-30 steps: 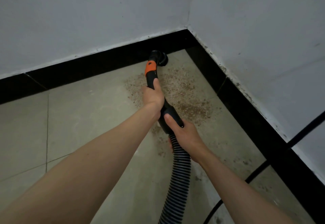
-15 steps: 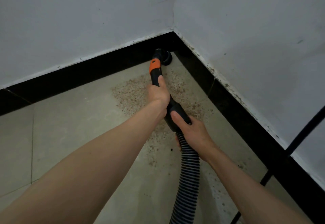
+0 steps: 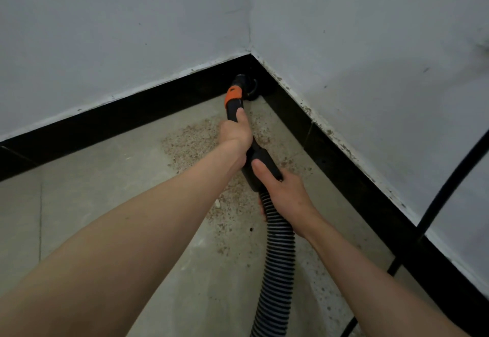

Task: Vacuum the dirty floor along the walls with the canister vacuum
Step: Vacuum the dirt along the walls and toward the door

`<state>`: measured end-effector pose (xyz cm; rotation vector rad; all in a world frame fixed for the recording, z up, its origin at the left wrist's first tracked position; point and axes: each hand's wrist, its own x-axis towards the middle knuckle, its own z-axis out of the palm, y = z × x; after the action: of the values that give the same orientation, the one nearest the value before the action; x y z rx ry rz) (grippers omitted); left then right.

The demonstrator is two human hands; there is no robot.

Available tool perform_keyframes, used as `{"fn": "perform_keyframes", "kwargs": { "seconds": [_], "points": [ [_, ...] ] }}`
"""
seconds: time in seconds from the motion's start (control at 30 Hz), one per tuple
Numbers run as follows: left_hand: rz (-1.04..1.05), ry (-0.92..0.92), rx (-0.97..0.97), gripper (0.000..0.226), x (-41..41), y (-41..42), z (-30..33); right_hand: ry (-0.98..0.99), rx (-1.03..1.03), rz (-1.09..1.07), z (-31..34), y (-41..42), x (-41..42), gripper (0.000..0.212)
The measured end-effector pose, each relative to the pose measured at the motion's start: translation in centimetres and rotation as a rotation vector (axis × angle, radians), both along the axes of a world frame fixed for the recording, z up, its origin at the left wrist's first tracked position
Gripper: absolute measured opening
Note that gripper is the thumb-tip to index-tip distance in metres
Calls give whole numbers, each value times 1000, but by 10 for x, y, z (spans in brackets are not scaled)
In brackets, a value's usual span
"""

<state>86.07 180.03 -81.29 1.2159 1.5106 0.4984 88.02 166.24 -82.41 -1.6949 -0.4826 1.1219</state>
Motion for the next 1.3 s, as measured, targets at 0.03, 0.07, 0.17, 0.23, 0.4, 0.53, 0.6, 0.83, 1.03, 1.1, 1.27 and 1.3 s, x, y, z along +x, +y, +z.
{"fn": "perform_keyframes", "kwargs": {
  "seconds": [0.03,0.07,0.17,0.23,0.4,0.53,0.6,0.83,1.03,1.1,1.27,1.3],
  "points": [
    [-7,8,-4,54,0,-1,0,1,-4,3,1,-1,0,40],
    [-11,8,-5,54,0,-1,0,4,-9,10,2,-1,0,40],
    [-45,2,-18,53,2,1,5,35,-19,12,5,1,2,43],
    [-76,12,-28,54,0,2,7,42,-19,18,7,1,0,43],
    [-120,18,-40,53,-16,2,4,-5,0,10,12,-8,-21,38],
    [-149,21,-57,55,-24,3,8,-3,18,-14,21,-10,-33,36],
    [-161,-11,-69,55,-28,3,11,6,16,-28,25,-11,-40,36],
    [-186,-25,-82,55,-37,-10,12,-6,-22,-36,36,-26,-51,36],
    [-205,-31,-128,55,-42,-28,15,-55,-60,-24,44,-45,-54,34],
    [-210,-39,-141,55,-45,-32,16,-58,-73,-28,45,-49,-57,36],
    [-232,-31,-168,56,-54,-43,22,-80,-92,-35,49,-59,-69,40],
    [-235,-42,-179,55,-56,-45,22,-82,-97,-35,50,-61,-71,40]
  ]
}}
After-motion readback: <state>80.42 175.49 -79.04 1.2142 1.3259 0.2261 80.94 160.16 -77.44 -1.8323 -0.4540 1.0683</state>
